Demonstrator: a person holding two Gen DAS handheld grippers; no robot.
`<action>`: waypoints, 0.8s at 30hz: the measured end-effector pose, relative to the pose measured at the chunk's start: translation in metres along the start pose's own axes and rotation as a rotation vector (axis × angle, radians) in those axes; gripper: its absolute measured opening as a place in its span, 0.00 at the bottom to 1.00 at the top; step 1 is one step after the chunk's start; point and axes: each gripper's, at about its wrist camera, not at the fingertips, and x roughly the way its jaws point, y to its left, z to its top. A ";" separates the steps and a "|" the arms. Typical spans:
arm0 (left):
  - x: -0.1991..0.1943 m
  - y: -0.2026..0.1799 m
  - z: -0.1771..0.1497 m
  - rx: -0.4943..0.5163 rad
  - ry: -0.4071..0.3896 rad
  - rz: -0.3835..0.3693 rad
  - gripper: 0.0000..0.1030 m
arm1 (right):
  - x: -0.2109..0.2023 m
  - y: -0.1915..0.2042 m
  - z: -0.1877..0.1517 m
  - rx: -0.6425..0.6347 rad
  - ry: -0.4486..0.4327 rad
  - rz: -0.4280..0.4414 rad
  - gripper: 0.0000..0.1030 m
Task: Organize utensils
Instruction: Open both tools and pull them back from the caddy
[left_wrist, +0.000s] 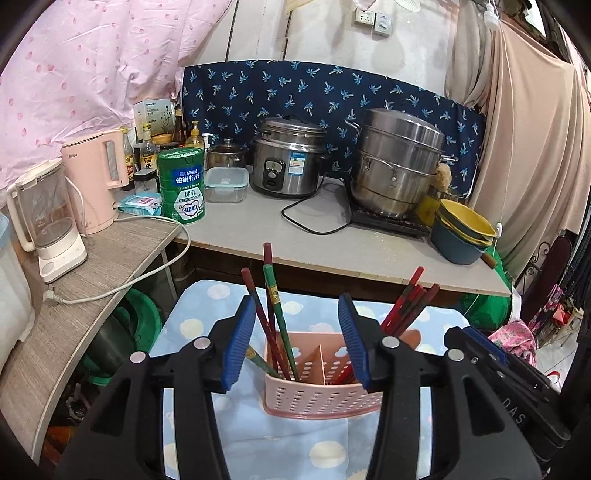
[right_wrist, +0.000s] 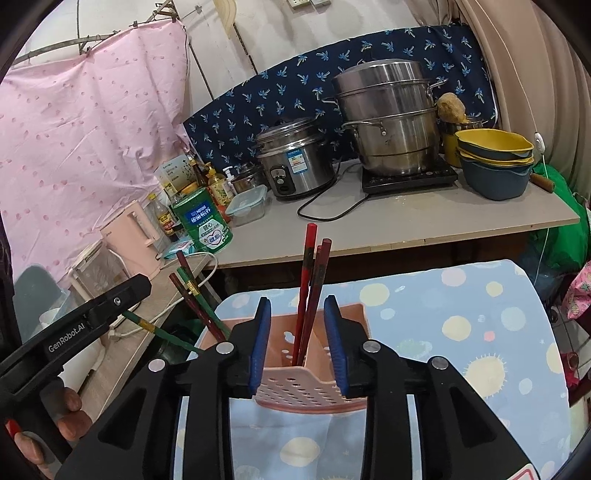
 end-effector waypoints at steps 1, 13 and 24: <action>-0.001 -0.001 -0.002 0.004 0.001 0.004 0.46 | -0.002 0.000 -0.002 -0.002 0.002 -0.001 0.32; -0.027 -0.016 -0.041 0.087 0.044 0.069 0.66 | -0.039 0.015 -0.041 -0.091 0.019 -0.063 0.51; -0.055 -0.022 -0.077 0.135 0.062 0.115 0.79 | -0.072 0.024 -0.074 -0.162 0.027 -0.143 0.62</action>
